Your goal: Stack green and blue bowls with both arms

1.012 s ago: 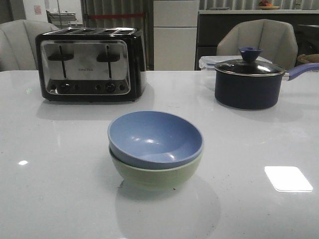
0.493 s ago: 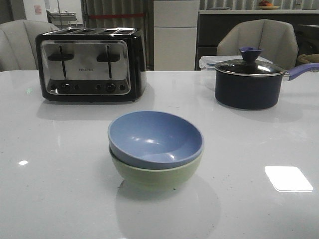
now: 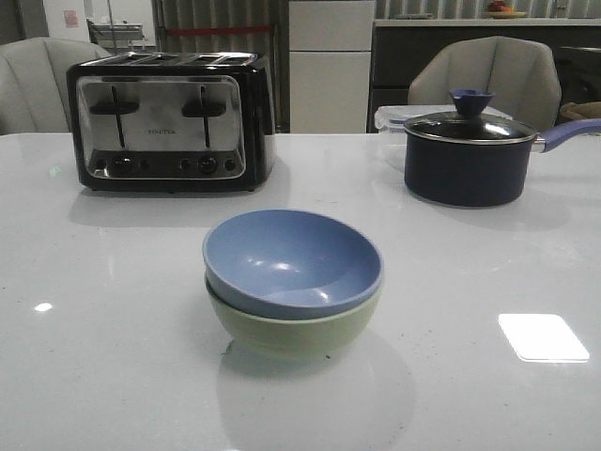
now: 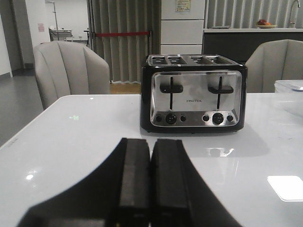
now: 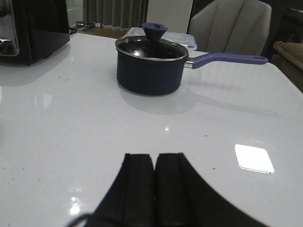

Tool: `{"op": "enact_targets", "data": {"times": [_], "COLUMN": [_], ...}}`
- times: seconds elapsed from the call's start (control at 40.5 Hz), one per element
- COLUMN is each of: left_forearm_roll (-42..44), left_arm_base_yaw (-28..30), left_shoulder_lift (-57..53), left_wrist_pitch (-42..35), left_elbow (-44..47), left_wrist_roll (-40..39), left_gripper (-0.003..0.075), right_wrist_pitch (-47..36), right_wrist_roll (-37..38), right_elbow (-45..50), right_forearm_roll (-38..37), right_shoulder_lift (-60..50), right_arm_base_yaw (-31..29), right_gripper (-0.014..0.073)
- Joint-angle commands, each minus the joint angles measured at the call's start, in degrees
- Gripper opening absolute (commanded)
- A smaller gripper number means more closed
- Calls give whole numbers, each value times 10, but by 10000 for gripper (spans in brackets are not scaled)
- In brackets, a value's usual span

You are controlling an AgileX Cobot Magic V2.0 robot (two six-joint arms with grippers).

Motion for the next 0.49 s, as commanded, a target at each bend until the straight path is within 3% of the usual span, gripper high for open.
{"op": "enact_targets", "data": {"times": [0.0,0.469], "left_forearm_roll": [-4,-4], "left_arm_base_yaw": [-1,-1], "left_shoulder_lift": [-12,-12], "left_wrist_pitch": [-54,-54], "left_elbow": [3,3], "left_wrist_roll": [-6,-6], "left_gripper": [93,93], "right_wrist_pitch": [-63,-79], "right_wrist_roll": [0,15], "right_elbow": [0,0], "right_forearm_roll": [-3,5], "right_shoulder_lift": [-13,-12], "right_arm_base_yaw": [-11,-15], "right_gripper": [53,53]}}
